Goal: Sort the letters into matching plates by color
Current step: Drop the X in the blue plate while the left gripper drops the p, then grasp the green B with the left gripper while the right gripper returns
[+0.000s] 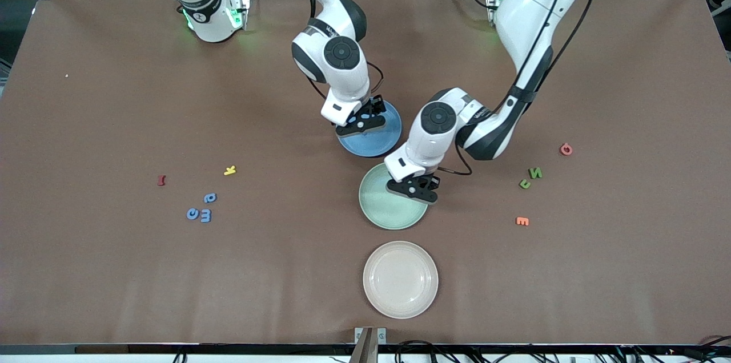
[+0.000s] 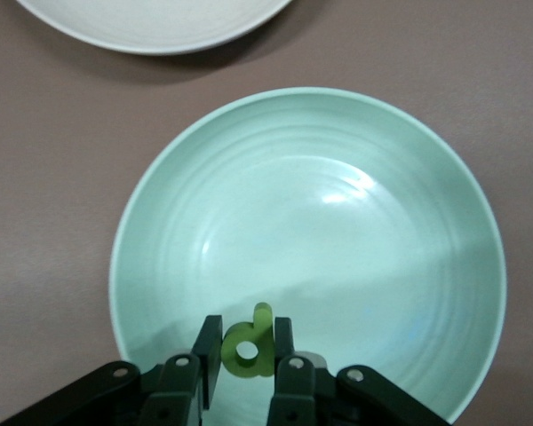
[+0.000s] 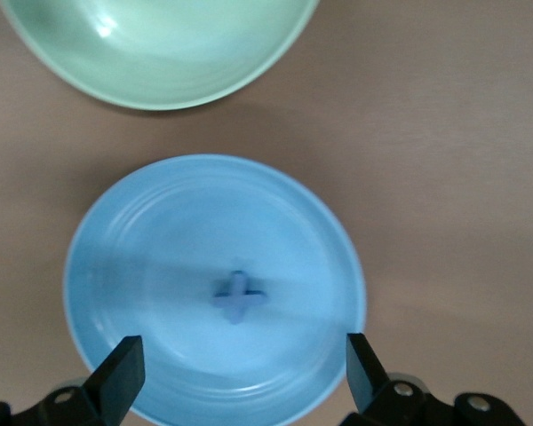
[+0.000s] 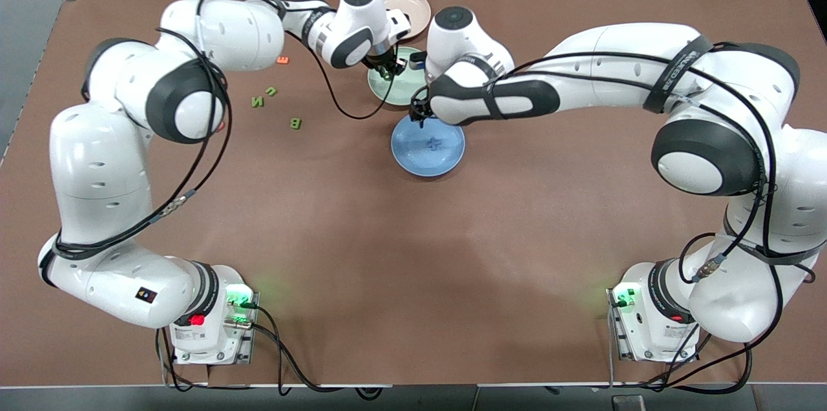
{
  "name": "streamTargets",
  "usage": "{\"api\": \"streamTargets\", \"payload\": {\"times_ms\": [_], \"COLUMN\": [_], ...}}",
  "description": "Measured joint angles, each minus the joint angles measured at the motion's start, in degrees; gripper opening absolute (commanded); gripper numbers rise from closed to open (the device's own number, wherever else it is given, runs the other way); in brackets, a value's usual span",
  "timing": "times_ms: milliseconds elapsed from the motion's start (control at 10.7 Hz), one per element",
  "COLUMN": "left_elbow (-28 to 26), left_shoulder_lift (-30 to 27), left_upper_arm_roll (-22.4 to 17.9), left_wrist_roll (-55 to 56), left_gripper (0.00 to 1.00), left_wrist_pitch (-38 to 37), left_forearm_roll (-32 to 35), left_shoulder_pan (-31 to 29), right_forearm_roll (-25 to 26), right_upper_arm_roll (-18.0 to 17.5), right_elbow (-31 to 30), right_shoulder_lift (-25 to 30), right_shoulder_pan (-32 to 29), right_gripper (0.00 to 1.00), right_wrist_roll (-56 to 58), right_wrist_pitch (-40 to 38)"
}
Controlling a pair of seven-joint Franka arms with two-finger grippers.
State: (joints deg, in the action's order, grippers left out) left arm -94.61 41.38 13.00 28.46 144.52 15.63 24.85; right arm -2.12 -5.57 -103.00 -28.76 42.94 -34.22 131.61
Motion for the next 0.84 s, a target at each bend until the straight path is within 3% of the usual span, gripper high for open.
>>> {"api": "streamTargets", "payload": {"times_ms": [280, 654, 841], "left_elbow": [2.0, 3.8, 0.2], "left_shoulder_lift": [0.2, -9.0, -13.7], "left_upper_arm_roll": [-2.0, -2.4, -1.8], "left_wrist_roll": [0.4, -2.0, -5.1], "left_gripper": [1.0, 1.0, 1.0], "left_wrist_pitch": [-2.2, -25.2, -27.9], "left_forearm_roll": [0.8, 1.2, 1.2], "left_shoulder_pan": [0.2, -5.7, -11.1], "right_forearm_roll": [0.1, 0.1, 0.3], "right_upper_arm_roll": [0.2, 0.5, 0.7], "right_elbow": [0.8, 1.1, 1.1], "right_shoulder_lift": [3.5, 9.3, 11.0], "right_shoulder_pan": [-5.9, -17.4, -25.7], "right_gripper": [1.0, 1.0, 1.0], "right_wrist_roll": [3.7, 14.1, 21.7], "right_wrist_pitch": [-9.1, -18.5, -20.1]}}
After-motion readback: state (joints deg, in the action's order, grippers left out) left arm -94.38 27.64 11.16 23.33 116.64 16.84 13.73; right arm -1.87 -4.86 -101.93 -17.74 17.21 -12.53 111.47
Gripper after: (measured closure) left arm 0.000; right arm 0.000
